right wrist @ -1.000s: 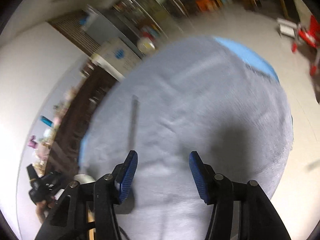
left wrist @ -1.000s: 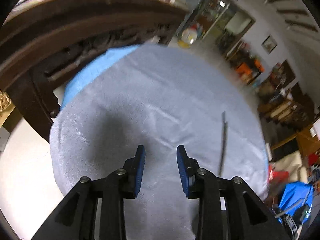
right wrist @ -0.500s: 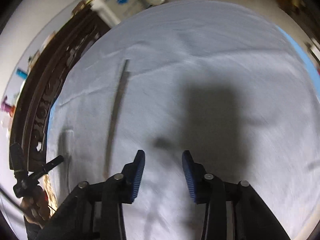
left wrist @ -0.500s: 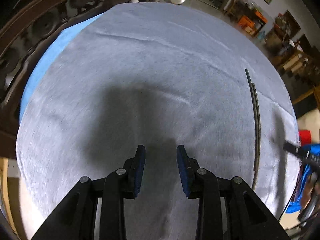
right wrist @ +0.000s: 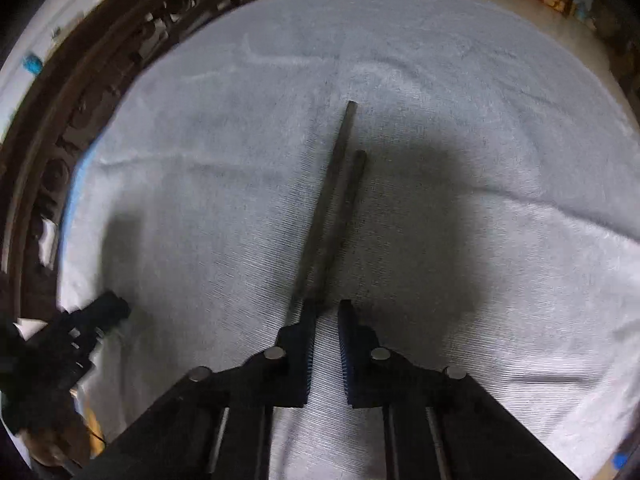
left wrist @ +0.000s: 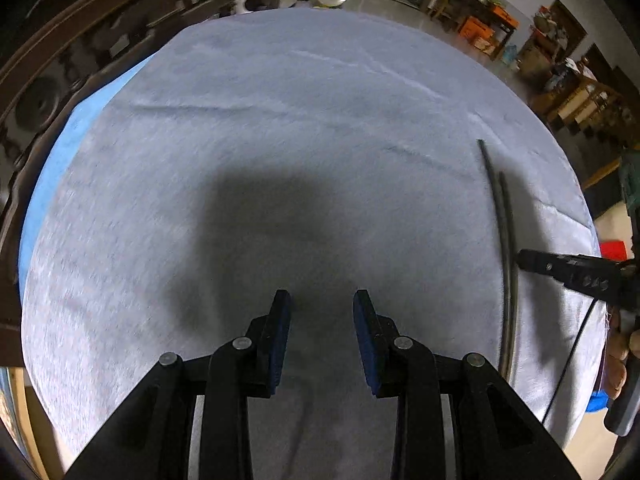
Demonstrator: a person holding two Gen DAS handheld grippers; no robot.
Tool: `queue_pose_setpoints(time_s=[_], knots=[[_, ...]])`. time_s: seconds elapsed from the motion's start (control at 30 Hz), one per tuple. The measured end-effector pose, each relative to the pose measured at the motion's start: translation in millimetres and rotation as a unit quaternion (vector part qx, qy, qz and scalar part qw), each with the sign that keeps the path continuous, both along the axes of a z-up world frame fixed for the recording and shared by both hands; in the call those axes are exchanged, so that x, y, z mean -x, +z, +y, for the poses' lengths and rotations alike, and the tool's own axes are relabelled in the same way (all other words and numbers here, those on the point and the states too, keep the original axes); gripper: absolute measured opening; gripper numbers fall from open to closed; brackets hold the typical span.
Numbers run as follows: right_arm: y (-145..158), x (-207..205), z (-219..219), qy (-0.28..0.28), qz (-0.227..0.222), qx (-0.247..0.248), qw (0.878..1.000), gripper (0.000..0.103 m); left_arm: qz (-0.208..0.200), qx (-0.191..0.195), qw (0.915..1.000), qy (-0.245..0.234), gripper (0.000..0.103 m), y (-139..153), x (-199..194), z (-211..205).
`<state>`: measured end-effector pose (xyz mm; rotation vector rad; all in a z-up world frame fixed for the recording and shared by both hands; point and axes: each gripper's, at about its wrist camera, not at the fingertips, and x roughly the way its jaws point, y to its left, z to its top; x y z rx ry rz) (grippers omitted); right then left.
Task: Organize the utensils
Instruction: 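Close the right tool on one dark chopstick lying on the cloth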
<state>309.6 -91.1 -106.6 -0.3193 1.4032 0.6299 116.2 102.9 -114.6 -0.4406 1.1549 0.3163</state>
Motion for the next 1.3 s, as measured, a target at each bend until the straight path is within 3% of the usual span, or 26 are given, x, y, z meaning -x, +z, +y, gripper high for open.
queue_pose_setpoints(time_s=[0.1,0.43,0.7,0.87,0.97,1.13,1.3], knots=[[-2.2,-10.9,-9.3,-0.018,0.027,-0.004,0.999,0.006,-0.006,-0.004,0.9998,-0.019,0.033,7.4,-16.4,-8.4],[4.6,-16.2,-11.2,-0.044,0.029,-0.011,0.999,0.010,-0.016,-0.020,0.9979,-0.059,0.033,28.9,-55.5,-26.0],[6.9,-11.4,-3.4,-0.030,0.032,-0.011,0.999,0.012,-0.007,-0.015,0.9977,-0.066,0.033,26.1,-60.9,-30.3],[5.3,-5.2,10.4,-0.003,0.022,0.028,0.999,0.015,-0.004,-0.016,0.9971,-0.074,0.033,25.5,-74.5,-36.9],[6.3,-6.1,10.5,0.012,0.023,0.036,0.999,0.010,0.005,-0.015,0.9959,-0.090,0.033,23.0,-85.6,-44.4],[12.8,-19.6,-42.0,0.009,0.016,0.073,0.997,0.007,0.035,0.006,0.9934,-0.109,0.033,13.4,-108.4,-53.7],[12.9,-26.4,-70.5,0.028,0.042,0.091,0.995,0.008,0.064,0.013,0.9878,-0.141,0.033,3.9,-142.6,-78.8]])
